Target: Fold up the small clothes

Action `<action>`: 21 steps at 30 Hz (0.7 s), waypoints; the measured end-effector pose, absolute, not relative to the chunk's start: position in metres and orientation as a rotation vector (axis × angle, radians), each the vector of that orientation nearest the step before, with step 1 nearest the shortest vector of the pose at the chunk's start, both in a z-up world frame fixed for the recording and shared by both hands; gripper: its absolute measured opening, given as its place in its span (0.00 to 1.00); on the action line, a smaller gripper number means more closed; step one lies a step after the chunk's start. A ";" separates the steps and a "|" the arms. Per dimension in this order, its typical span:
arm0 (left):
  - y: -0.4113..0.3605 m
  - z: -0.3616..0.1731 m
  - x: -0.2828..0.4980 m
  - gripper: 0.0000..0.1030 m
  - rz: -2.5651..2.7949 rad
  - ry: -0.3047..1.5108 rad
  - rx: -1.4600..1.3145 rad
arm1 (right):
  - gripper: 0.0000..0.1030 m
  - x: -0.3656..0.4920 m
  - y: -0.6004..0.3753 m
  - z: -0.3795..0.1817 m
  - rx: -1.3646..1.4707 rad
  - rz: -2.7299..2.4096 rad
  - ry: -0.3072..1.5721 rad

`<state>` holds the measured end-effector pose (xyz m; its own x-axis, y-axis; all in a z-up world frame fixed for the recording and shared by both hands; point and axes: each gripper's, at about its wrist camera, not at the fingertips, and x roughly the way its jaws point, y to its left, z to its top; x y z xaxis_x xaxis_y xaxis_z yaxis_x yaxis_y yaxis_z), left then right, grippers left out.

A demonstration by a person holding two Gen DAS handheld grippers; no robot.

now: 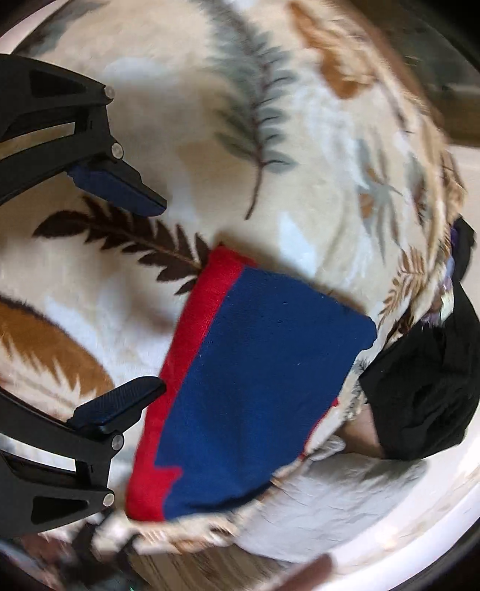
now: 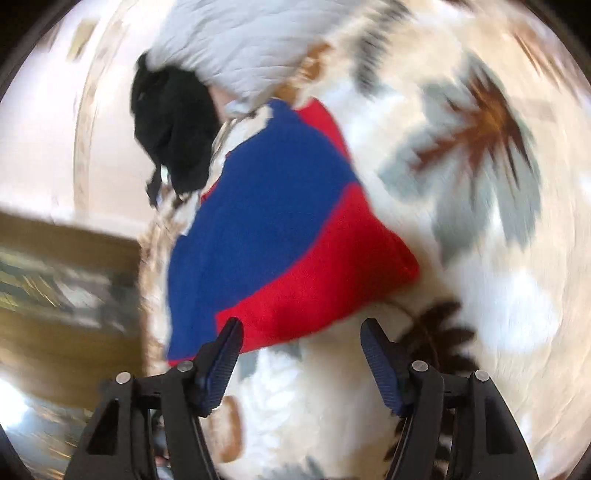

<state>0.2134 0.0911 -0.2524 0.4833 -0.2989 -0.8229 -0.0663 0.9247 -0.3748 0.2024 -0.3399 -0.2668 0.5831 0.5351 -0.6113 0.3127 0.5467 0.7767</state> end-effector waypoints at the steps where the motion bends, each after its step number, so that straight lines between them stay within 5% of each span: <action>1: 0.092 -0.252 0.213 0.84 -0.157 1.059 -0.411 | 0.68 0.201 -0.339 -0.270 1.048 0.164 0.981; 6: 0.084 -0.265 0.225 0.50 -0.257 1.093 -0.562 | 0.68 0.212 -0.328 -0.282 1.074 0.123 0.955; 18: 0.086 -0.275 0.257 0.54 -0.242 0.968 -0.822 | 0.69 0.255 -0.321 -0.282 1.048 0.077 0.765; 21: 0.084 -0.274 0.260 0.49 -0.235 0.943 -0.840 | 0.68 0.261 -0.319 -0.280 1.020 0.069 0.730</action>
<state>0.2597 0.0845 -0.2737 0.5895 -0.5200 -0.6181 -0.1690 0.6689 -0.7239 0.2608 -0.3193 -0.2799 0.7648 0.3779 -0.5218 0.2734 0.5430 0.7940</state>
